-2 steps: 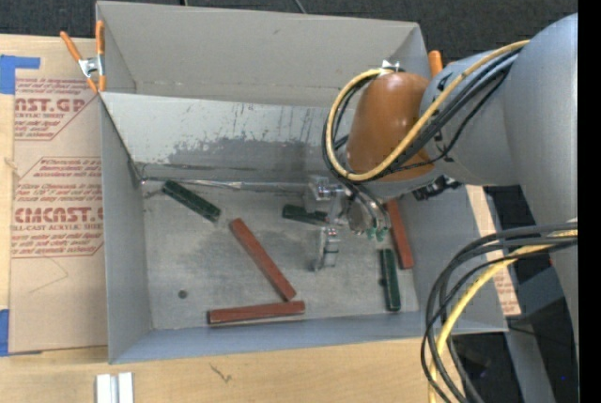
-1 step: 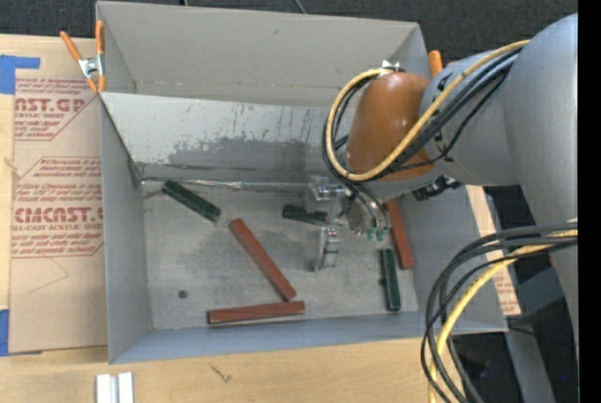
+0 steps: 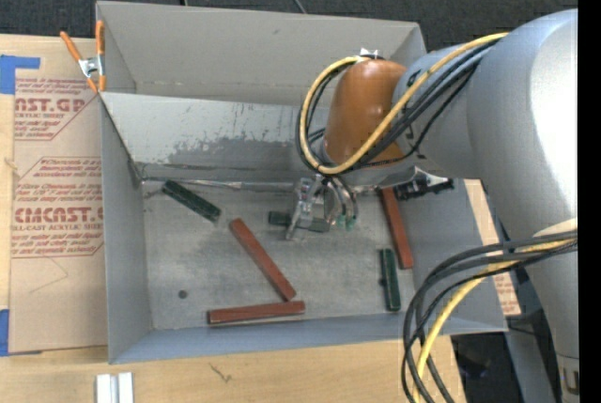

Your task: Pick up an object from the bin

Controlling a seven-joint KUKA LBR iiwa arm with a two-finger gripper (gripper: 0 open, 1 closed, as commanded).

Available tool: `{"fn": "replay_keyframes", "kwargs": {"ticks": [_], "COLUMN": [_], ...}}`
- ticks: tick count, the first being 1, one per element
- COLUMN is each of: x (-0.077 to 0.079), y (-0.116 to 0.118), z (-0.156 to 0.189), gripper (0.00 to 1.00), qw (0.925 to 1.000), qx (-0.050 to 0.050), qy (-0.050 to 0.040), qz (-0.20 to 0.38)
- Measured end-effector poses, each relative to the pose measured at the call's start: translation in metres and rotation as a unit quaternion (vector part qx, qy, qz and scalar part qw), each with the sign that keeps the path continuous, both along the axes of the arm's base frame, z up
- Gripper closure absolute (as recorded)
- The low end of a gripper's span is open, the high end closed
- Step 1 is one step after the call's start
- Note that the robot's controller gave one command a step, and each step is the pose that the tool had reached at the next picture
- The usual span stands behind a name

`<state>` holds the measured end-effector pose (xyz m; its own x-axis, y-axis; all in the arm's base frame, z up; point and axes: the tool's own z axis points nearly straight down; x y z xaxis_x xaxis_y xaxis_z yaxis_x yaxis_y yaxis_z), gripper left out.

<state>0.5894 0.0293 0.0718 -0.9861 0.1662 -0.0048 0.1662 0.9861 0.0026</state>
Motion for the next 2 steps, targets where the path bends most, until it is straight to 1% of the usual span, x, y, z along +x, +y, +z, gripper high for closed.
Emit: {"fn": "replay_keyframes", "kwargs": {"ticks": [1, 2], "x": [0.000, 0.004], "y": [0.000, -0.008], "z": [0.000, 0.130], "gripper": [1.00, 1.00], "qw": [1.0000, 0.9998], "qx": [0.000, -0.001], "qy": [0.0000, 0.0009], "qz": [0.000, 0.020]}}
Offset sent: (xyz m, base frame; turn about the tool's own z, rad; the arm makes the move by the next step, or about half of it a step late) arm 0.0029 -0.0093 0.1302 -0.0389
